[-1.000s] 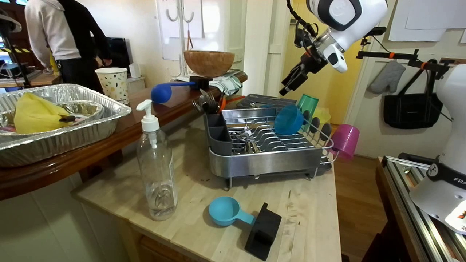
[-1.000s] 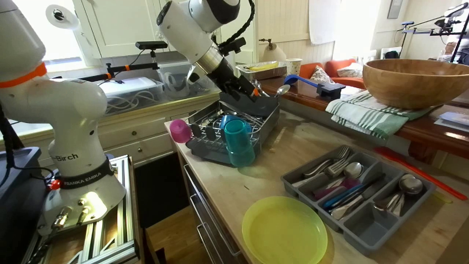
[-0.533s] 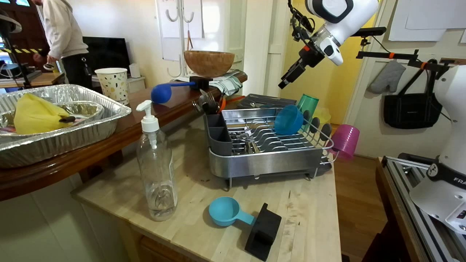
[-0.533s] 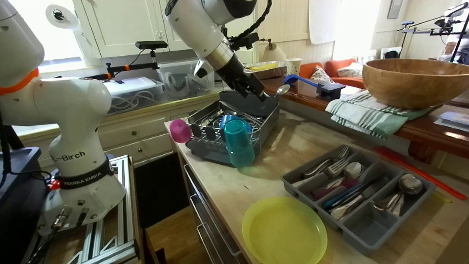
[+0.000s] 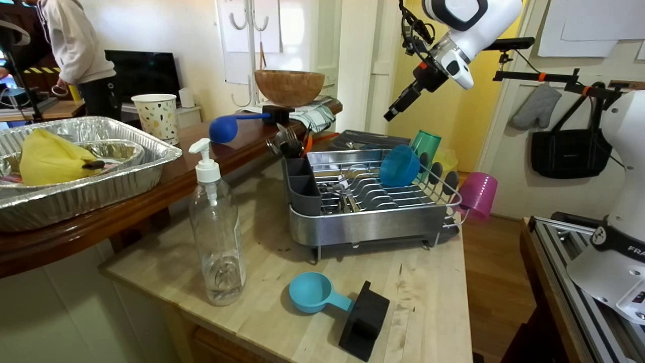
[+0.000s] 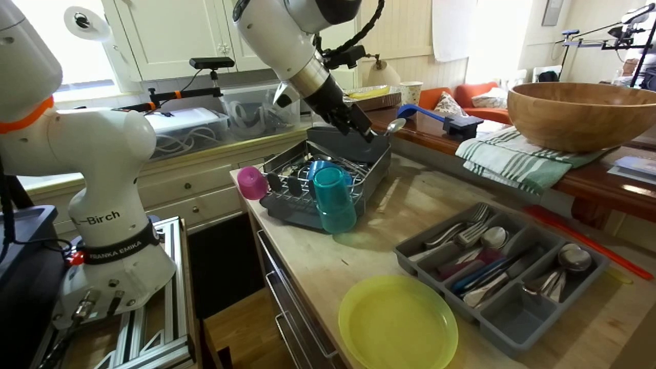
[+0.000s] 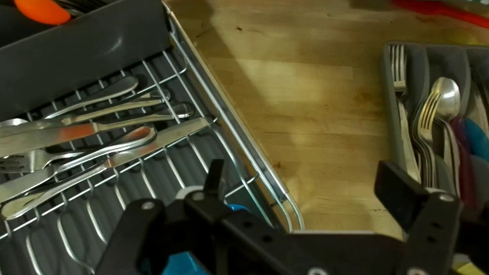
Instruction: Turn the left rack to the right
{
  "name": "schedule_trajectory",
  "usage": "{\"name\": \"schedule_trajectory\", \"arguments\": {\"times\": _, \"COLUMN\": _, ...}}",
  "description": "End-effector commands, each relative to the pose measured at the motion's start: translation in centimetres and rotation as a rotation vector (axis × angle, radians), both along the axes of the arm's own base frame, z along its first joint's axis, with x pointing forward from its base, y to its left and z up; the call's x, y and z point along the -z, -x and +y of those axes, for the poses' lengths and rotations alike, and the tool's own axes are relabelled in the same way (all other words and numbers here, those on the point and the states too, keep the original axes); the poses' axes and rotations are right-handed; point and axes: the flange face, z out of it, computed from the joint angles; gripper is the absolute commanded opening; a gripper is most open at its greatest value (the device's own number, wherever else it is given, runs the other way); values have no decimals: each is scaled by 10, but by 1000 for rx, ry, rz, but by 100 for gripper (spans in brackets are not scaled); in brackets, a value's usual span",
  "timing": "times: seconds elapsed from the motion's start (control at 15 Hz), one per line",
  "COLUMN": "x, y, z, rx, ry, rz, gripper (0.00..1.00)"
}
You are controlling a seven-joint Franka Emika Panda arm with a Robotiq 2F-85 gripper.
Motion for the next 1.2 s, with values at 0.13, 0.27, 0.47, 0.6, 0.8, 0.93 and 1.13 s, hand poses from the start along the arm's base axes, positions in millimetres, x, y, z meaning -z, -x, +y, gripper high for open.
{"name": "schedule_trajectory", "arguments": {"times": 0.13, "x": -5, "y": -13, "z": -33, "rx": 112, "ry": -65, "rz": 11, "gripper": 100}}
{"name": "schedule_trajectory", "arguments": {"times": 0.27, "x": -2, "y": -18, "z": -39, "rx": 103, "ry": -69, "rz": 41, "gripper": 100}}
{"name": "schedule_trajectory", "arguments": {"times": 0.47, "x": 1, "y": -29, "z": -44, "rx": 92, "ry": -86, "rz": 107, "gripper": 100}}
{"name": "schedule_trajectory", "arguments": {"times": 0.6, "x": 2, "y": -39, "z": -44, "rx": 68, "ry": -93, "rz": 139, "gripper": 100}}
{"name": "schedule_trajectory", "arguments": {"times": 0.8, "x": 4, "y": -56, "z": -41, "rx": 26, "ry": -83, "rz": 188, "gripper": 100}}
{"name": "schedule_trajectory", "arguments": {"times": 0.93, "x": 8, "y": -68, "z": -39, "rx": -5, "ry": -75, "rz": 214, "gripper": 100}}
{"name": "schedule_trajectory", "arguments": {"times": 1.13, "x": 22, "y": -83, "z": -35, "rx": -67, "ry": -70, "rz": 258, "gripper": 100}}
